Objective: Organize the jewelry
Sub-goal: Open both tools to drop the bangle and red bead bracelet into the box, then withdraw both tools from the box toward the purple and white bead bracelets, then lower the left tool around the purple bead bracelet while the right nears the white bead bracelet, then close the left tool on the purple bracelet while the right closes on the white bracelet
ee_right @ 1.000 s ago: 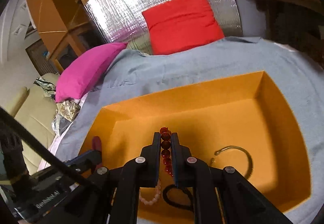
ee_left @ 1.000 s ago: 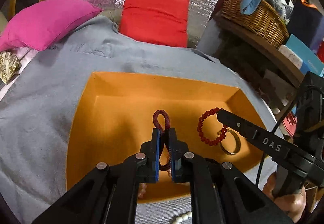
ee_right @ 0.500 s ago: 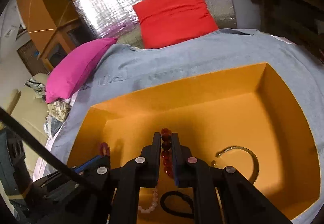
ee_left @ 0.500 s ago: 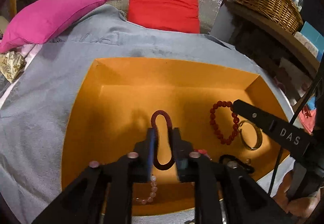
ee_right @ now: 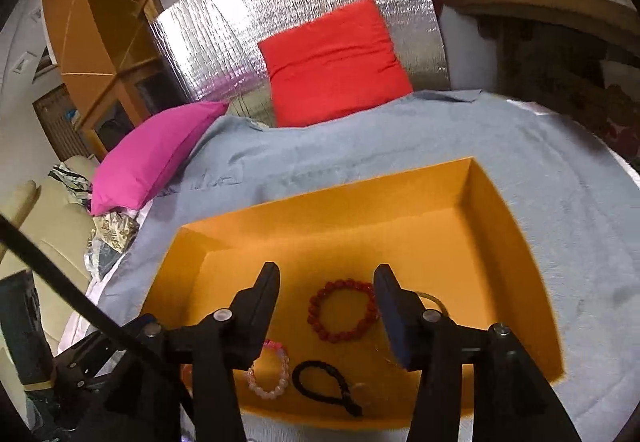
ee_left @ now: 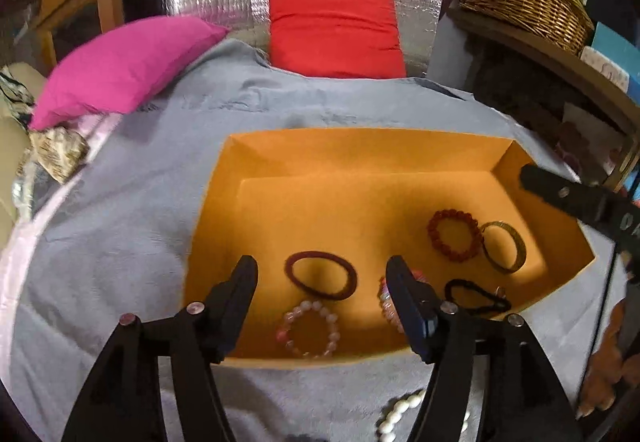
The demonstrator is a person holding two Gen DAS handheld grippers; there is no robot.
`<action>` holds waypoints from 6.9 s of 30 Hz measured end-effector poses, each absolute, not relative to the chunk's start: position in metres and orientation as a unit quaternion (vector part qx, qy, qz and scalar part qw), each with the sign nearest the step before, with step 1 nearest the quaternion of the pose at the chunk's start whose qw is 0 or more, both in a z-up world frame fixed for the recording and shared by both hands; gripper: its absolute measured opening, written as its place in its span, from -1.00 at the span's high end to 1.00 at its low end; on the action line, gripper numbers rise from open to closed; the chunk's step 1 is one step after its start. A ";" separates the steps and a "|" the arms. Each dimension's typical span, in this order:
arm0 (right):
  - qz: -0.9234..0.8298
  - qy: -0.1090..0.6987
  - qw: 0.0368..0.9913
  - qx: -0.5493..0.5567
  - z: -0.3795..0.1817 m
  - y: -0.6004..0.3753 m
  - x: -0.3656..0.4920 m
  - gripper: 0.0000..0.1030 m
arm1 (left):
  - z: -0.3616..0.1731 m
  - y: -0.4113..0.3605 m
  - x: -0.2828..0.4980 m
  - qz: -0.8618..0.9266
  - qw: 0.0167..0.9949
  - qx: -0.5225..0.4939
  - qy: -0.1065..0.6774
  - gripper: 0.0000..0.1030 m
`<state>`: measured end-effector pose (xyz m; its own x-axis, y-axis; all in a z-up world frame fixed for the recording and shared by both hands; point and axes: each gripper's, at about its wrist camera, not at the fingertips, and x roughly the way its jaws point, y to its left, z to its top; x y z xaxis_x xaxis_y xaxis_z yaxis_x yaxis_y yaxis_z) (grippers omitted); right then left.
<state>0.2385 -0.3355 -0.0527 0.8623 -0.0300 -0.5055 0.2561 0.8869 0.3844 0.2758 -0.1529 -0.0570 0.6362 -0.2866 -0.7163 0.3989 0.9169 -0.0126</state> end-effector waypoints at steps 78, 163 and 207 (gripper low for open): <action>-0.015 0.386 0.908 0.161 -0.125 -0.252 0.168 -0.27 | -0.097 -0.061 0.194 -0.135 0.879 0.198 0.412 -0.35; -0.083 0.417 0.903 0.059 -0.159 -0.297 0.155 -1.00 | -0.132 -0.140 0.197 -0.274 0.816 0.158 0.484 -0.62; -0.064 0.409 0.908 0.072 -0.140 -0.289 0.135 0.57 | -0.128 -0.146 0.200 -0.235 0.818 0.163 0.500 -0.84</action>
<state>0.1346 -0.2892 -0.1402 0.6578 -0.0568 -0.7510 0.1741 0.9816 0.0782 0.2003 -0.1461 -0.1279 0.3902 -0.2206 -0.8939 0.5473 0.8363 0.0325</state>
